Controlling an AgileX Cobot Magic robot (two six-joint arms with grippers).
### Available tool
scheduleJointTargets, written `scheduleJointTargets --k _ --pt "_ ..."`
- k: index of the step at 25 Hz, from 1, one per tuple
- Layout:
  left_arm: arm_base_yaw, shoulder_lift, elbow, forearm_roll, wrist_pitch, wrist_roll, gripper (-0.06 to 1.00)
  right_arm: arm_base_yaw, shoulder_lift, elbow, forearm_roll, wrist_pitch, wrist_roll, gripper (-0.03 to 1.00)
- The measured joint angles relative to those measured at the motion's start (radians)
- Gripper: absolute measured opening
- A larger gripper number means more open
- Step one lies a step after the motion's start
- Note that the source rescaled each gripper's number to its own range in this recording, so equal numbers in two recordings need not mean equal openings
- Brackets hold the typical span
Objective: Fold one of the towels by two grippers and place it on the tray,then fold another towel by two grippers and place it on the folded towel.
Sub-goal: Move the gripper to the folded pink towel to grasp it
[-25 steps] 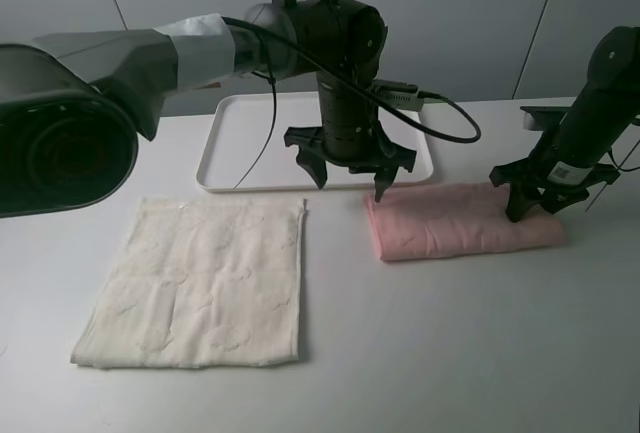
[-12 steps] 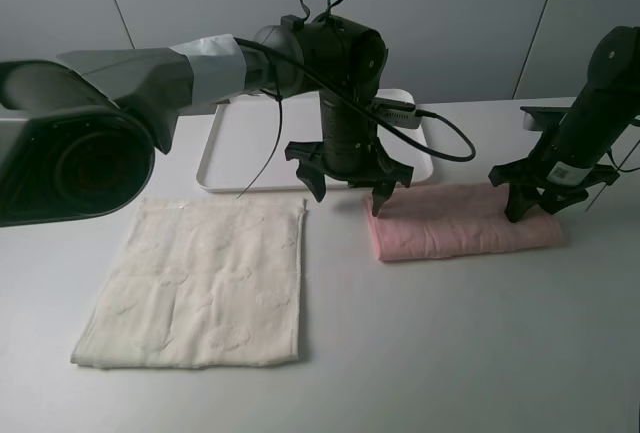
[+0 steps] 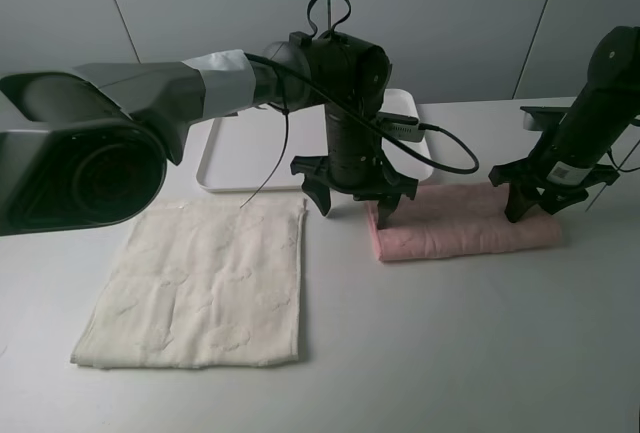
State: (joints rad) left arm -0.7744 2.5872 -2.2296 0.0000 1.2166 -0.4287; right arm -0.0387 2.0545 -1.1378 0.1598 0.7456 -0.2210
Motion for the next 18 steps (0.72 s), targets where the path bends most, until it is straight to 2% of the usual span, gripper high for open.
scheduleJointTargets --k 6,8,10,11,18 --pt "-0.002 0.0 -0.002 0.008 0.0 -0.009 0.97 0.0 0.0 0.0 0.004 0.0 0.0 0.44" --pt "-0.002 0.0 -0.002 0.008 0.0 -0.011 0.97 0.0 0.001 0.0 0.012 0.0 -0.002 0.32" --pt "-0.002 0.0 -0.002 0.01 0.0 -0.011 0.97 0.002 0.001 0.0 0.026 0.004 -0.002 0.08" --pt "-0.002 0.0 -0.002 0.01 0.0 -0.011 0.97 0.002 0.001 0.0 0.031 0.004 -0.002 0.05" --pt "-0.002 0.0 -0.002 0.029 0.0 -0.009 0.97 0.002 0.001 0.0 0.038 0.015 -0.002 0.05"
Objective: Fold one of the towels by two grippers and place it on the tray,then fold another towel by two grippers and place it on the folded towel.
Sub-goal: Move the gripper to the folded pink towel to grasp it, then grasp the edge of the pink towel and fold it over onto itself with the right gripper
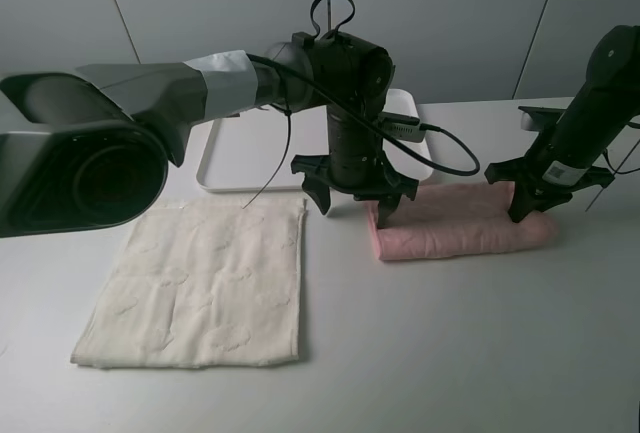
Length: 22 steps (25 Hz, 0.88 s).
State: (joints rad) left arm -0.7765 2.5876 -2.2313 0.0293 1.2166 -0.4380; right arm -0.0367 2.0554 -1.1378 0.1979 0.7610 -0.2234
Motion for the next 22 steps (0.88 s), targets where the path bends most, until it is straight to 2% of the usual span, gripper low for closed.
scheduleJointTargets --k 12,19,22 --pt "0.0 0.0 0.0 0.009 0.0 0.02 0.97 0.0 -0.135 0.001 0.166 0.058 -0.057 0.05" --pt "0.0 0.0 0.0 0.009 0.0 0.033 0.97 0.0 -0.17 0.002 0.373 0.172 -0.125 0.05" --pt "0.0 0.0 0.0 0.009 0.0 0.037 0.97 0.0 -0.17 0.005 0.426 0.194 -0.147 0.05"
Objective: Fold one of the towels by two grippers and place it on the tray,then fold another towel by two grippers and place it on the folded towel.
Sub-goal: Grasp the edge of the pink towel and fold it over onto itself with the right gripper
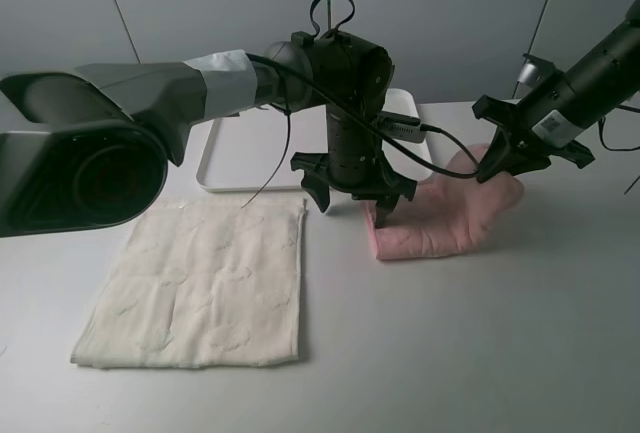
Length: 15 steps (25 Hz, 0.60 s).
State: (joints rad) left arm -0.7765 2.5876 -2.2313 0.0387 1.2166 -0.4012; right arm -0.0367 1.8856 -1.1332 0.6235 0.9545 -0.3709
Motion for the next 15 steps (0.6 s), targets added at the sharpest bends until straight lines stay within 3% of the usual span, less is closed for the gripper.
scheduleJointTargets --k 4,15 --pt "0.0 0.0 -0.001 0.0 0.0 0.009 0.97 0.006 0.0 0.012 0.044 0.002 -0.023 0.05" --pt "0.011 0.0 -0.002 -0.009 0.0 0.017 0.97 0.016 0.033 0.179 0.418 -0.071 -0.311 0.05"
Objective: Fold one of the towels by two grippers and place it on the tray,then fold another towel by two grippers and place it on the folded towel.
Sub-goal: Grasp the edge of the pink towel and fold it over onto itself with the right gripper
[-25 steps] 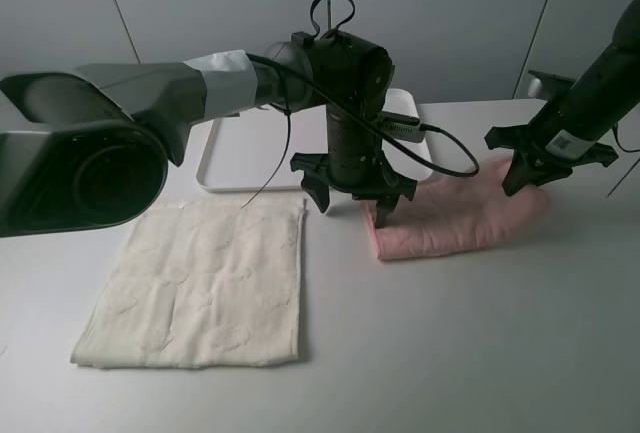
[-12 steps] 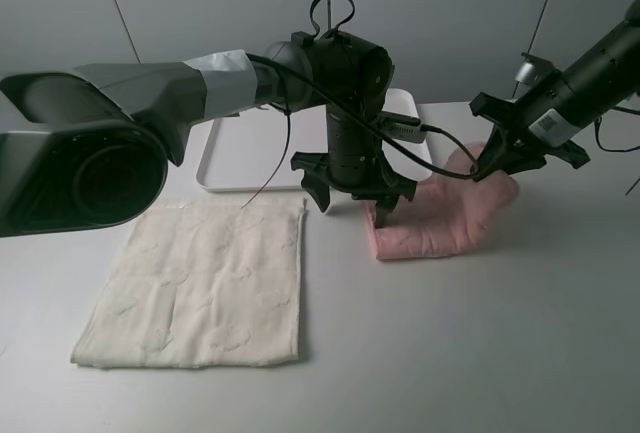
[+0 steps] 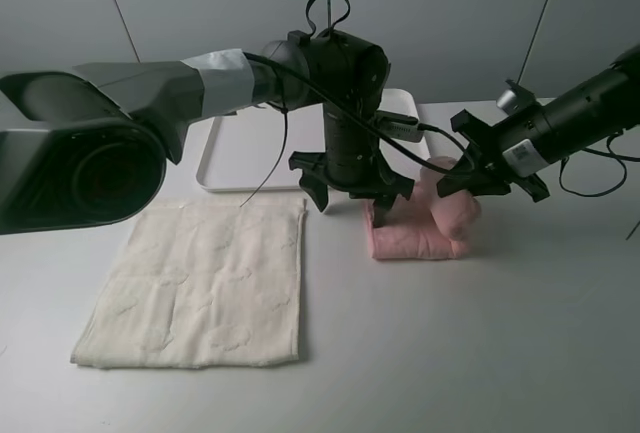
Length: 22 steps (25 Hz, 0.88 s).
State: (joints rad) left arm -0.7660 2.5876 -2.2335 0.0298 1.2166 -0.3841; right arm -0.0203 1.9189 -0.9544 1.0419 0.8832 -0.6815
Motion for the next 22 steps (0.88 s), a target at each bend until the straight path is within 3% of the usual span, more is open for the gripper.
scheduleJointTargets --k 11,22 --pt "0.008 0.0 0.0 -0.017 0.0 0.022 0.97 0.0 0.06 0.064 0.255 -0.015 -0.208 0.05" --pt "0.032 0.0 0.0 -0.048 0.0 0.044 0.97 0.0 0.064 0.104 0.366 -0.046 -0.332 0.05"
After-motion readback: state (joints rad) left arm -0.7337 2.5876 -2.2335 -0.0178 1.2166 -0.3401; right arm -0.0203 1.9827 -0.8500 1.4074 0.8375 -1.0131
